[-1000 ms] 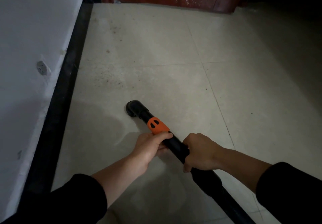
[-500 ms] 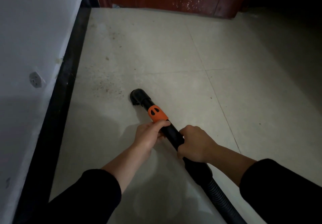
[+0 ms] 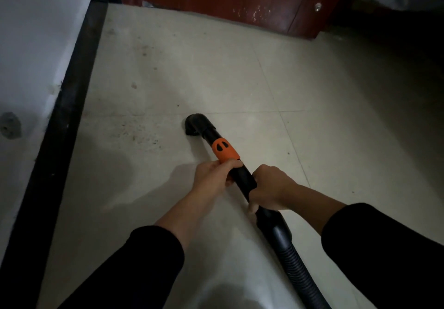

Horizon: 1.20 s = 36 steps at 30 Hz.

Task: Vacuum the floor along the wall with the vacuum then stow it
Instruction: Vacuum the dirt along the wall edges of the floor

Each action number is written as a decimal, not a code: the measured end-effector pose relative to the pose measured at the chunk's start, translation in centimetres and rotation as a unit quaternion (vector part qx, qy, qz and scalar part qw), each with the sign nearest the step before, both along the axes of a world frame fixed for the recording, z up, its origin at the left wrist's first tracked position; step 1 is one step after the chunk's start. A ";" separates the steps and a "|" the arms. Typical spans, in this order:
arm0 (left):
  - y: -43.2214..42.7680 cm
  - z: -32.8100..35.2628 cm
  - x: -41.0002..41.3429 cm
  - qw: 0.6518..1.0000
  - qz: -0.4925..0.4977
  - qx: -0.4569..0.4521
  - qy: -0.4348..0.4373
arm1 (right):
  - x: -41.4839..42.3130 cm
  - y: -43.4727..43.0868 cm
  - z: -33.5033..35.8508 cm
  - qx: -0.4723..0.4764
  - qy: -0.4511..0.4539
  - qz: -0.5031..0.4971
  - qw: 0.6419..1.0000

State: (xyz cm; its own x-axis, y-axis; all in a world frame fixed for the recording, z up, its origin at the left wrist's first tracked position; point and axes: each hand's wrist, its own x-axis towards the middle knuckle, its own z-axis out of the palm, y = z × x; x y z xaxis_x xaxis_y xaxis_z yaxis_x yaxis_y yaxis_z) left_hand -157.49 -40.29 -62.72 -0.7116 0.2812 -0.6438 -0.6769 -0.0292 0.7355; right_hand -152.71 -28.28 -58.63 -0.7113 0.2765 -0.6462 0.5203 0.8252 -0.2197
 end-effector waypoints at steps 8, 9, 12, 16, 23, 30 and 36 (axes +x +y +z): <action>2.1 -0.7 -2.9 1.000 0.020 0.020 0.009 | -2.7 2.0 -0.2 -0.022 0.019 0.004 1.000; 2.4 -0.7 -3.1 0.999 0.025 0.021 0.008 | -2.8 2.4 -0.4 -0.026 0.026 0.003 0.999; 3.1 -0.7 -3.8 0.999 0.033 0.023 0.008 | -3.3 3.2 -0.7 -0.036 0.047 0.002 0.998; 3.2 -0.5 -5.2 0.999 0.042 0.009 0.010 | -4.3 3.3 -0.8 -0.048 0.079 0.008 0.996; 1.9 0.7 -7.1 0.995 0.096 0.001 0.017 | -6.6 1.4 -0.5 -0.083 0.128 0.019 0.988; 0.7 0.9 -7.0 0.993 0.115 0.007 0.013 | -6.8 0.9 0.0 -0.113 0.137 0.024 0.984; -0.3 0.6 -5.3 0.993 0.116 0.019 -0.002 | -5.6 0.9 0.3 -0.109 0.120 0.052 0.985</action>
State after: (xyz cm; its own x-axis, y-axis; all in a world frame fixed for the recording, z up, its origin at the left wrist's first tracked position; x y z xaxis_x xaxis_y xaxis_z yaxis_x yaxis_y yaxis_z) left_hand -162.83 -40.58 -62.13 -0.7577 0.1344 -0.6386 -0.6516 -0.2115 0.7285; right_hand -158.33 -27.40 -58.35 -0.8685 0.0663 -0.4912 0.3459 0.7907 -0.5050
